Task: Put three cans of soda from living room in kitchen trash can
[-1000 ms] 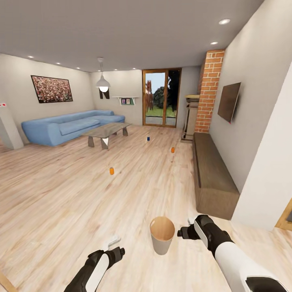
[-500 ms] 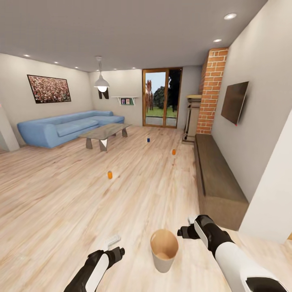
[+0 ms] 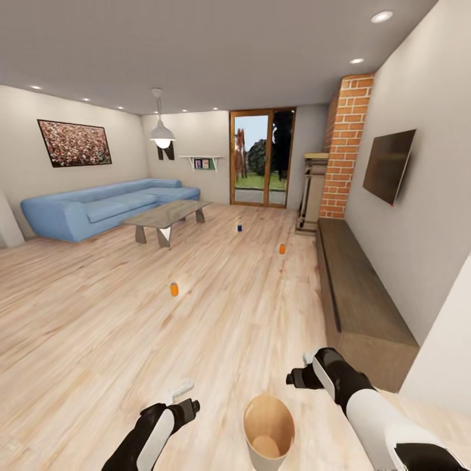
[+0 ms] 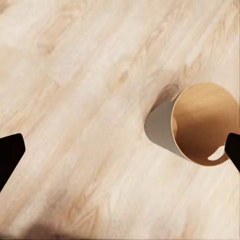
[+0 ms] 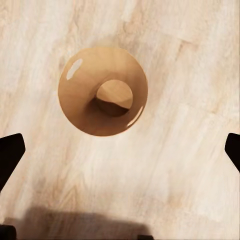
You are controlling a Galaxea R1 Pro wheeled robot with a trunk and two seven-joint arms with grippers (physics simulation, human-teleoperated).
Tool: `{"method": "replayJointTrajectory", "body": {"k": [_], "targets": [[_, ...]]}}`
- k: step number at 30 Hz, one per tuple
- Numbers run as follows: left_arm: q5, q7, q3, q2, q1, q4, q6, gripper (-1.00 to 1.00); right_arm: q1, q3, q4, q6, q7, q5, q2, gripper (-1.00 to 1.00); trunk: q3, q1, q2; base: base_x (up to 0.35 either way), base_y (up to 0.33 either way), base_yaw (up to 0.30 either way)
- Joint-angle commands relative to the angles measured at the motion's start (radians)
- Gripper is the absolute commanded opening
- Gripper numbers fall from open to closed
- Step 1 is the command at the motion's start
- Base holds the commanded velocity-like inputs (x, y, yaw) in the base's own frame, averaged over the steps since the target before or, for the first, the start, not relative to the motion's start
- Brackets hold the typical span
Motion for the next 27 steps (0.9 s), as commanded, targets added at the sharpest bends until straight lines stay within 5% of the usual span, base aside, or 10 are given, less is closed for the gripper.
{"method": "replayJointTrajectory", "body": {"k": [1, 6, 8, 16, 20, 27], "targets": [[0.0, -0.001, 0.0, 0.0, 0.0, 0.0, 0.001, 1.0, -0.003, 0.0, 0.007, 0.0, 0.0, 0.0, 0.0, 1.0, 0.0, 0.0, 0.0, 0.345, 0.0, 0.0], [0.004, 0.001, 0.007, -0.001, 0.0, -0.007, 0.023, 1.0, -0.014, -0.001, 0.038, 0.001, -0.002, -0.001, 0.0, 1.0, 0.0, 0.0, 0.0, 0.134, 0.0, 0.0], [0.008, 0.002, 0.04, 0.002, -0.001, -0.008, 0.04, 1.0, -0.015, -0.002, 0.043, 0.001, -0.014, -0.001, 0.001, 1.0, 0.0, 0.0, 0.0, 0.035, 0.0, 0.0], [0.024, 0.001, 0.08, 0.018, -0.025, -0.011, 0.089, 1.0, -0.015, -0.011, 0.048, 0.001, -0.053, -0.018, 0.021, 1.0, -0.003, 0.004, -0.007, 0.01, 0.0, 0.0], [0.088, -0.001, 0.107, 0.02, -0.035, -0.011, 0.104, 1.0, -0.015, -0.032, 0.052, 0.002, -0.061, -0.028, 0.024, 1.0, -0.016, 0.019, -0.035, 0.001, 0.0, 0.0], [0.132, 0.004, 0.14, 0.018, -0.074, 0.001, 0.142, 1.0, -0.015, -0.038, 0.055, 0.002, -0.108, -0.026, 0.039, 1.0, -0.038, 0.046, -0.084, 0.0, 0.0, 0.0]]}}
